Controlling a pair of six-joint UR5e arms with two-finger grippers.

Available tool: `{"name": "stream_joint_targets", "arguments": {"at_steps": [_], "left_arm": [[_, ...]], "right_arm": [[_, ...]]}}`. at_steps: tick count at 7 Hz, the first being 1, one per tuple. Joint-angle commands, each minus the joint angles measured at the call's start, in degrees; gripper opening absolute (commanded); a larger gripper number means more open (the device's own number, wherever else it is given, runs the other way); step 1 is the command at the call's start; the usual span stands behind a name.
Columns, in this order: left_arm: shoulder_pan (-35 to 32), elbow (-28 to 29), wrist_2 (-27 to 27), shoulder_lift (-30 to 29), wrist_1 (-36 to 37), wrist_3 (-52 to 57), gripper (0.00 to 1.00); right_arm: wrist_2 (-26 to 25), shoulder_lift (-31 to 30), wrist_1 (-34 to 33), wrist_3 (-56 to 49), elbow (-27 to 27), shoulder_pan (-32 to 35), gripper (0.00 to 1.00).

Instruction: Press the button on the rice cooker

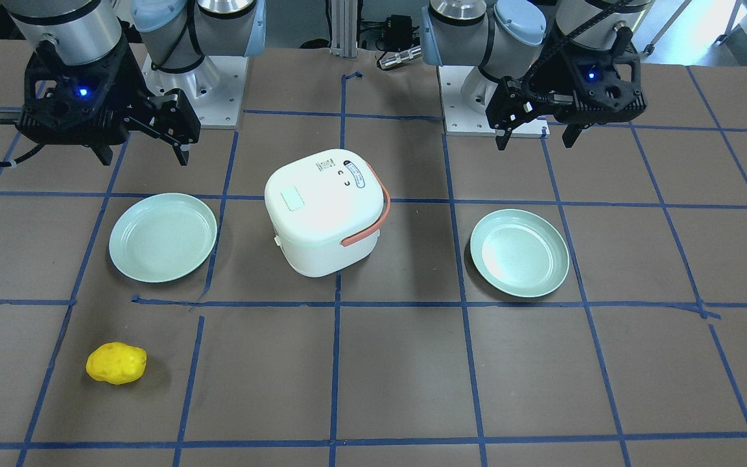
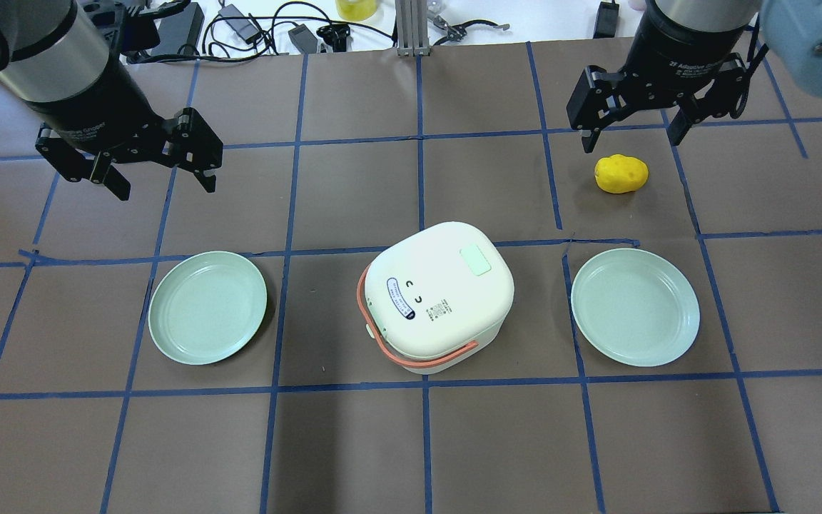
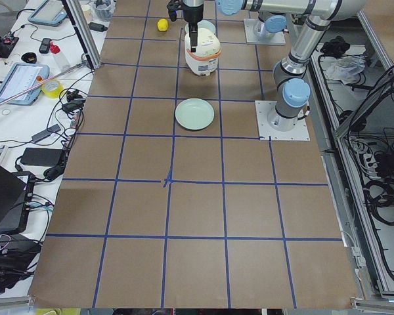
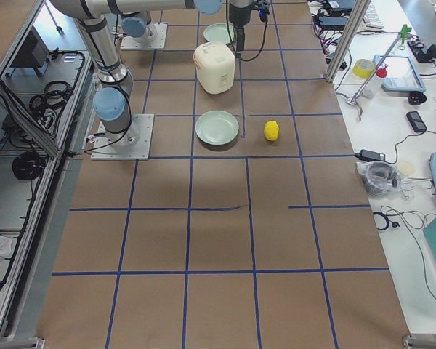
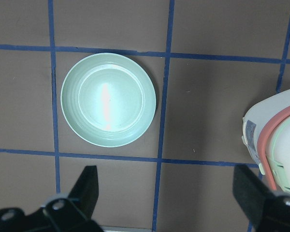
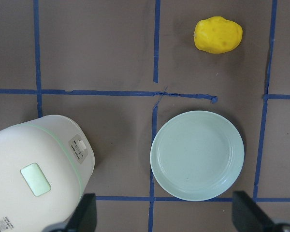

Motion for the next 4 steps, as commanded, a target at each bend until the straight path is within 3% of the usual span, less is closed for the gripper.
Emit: {"name": "stream_joint_targets", "arguments": {"at_steps": [1, 4], "left_arm": [[0.00, 0.00, 0.00, 0.00, 0.00, 0.00, 1.00], [0.00, 0.00, 0.00, 0.00, 0.00, 0.00, 1.00]], "right_arm": [[0.03, -0.12, 0.06, 0.07, -0.14, 0.08, 1.00], [-0.15, -0.04, -0.20, 0.59, -0.32, 0.08, 1.00]]}}
